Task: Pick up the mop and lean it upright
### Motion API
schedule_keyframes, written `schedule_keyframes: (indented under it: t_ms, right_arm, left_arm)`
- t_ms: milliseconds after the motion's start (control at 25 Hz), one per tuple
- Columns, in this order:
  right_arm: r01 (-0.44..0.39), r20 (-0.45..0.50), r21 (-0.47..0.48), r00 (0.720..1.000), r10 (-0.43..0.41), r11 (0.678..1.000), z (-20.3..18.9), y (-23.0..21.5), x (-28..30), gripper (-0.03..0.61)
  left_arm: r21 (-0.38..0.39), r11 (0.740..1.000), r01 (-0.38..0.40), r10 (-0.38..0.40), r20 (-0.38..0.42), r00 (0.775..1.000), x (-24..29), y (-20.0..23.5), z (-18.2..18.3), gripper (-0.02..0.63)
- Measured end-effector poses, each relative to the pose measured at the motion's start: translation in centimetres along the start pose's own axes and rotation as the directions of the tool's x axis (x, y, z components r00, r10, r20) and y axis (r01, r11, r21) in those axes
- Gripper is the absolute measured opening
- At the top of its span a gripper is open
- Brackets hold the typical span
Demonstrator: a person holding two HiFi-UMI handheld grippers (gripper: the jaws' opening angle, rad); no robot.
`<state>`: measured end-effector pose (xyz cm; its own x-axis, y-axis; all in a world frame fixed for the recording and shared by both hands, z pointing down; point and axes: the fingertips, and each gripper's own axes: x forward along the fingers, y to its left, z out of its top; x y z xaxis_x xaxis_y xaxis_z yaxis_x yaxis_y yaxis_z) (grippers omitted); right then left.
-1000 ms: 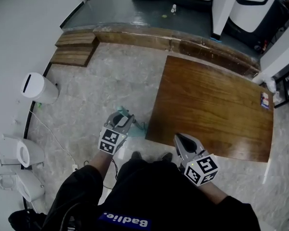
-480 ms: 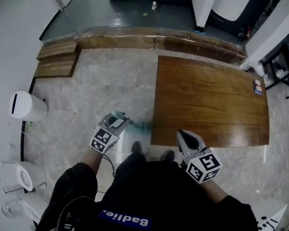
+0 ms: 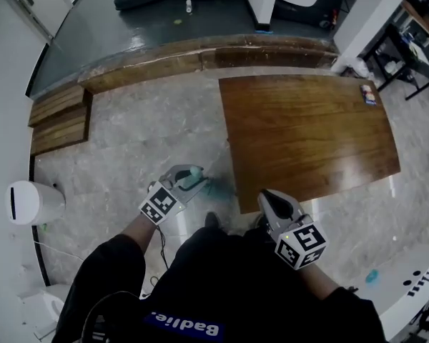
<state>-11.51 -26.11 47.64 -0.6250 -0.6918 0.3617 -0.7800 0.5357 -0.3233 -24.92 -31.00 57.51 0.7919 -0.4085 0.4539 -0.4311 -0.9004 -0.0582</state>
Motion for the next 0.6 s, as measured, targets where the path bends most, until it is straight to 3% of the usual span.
schedule_keyframes:
  t_ms: [120,240,400,600]
  right_arm:
    - [0.051,0.007,0.016,0.999,-0.051,0.999,-0.3,0.1,-0.2,0.006]
    - [0.107,0.016,0.035,0.994,-0.107,0.994,-0.4,-0.6,-1.1,0.006]
    - [0.174,0.029,0.051,0.984,-0.176,0.983,-0.3,-1.6,-2.5,0.006]
    - [0.250,0.049,0.078,0.966,-0.254,0.965,-0.5,-2.5,-4.4,0.006]
  left_arm:
    - [0.051,0.992,0.113,-0.113,0.002,0.994,0.7,-0.5,0.2,0.121]
    - [0.098,0.968,0.232,-0.231,-0.016,0.973,1.1,-1.3,0.1,0.121]
    - [0.159,0.909,0.385,-0.375,-0.088,0.923,1.8,-2.2,-0.3,0.121]
    - [0.191,0.830,0.523,-0.502,-0.151,0.852,2.7,-3.3,-0.5,0.121]
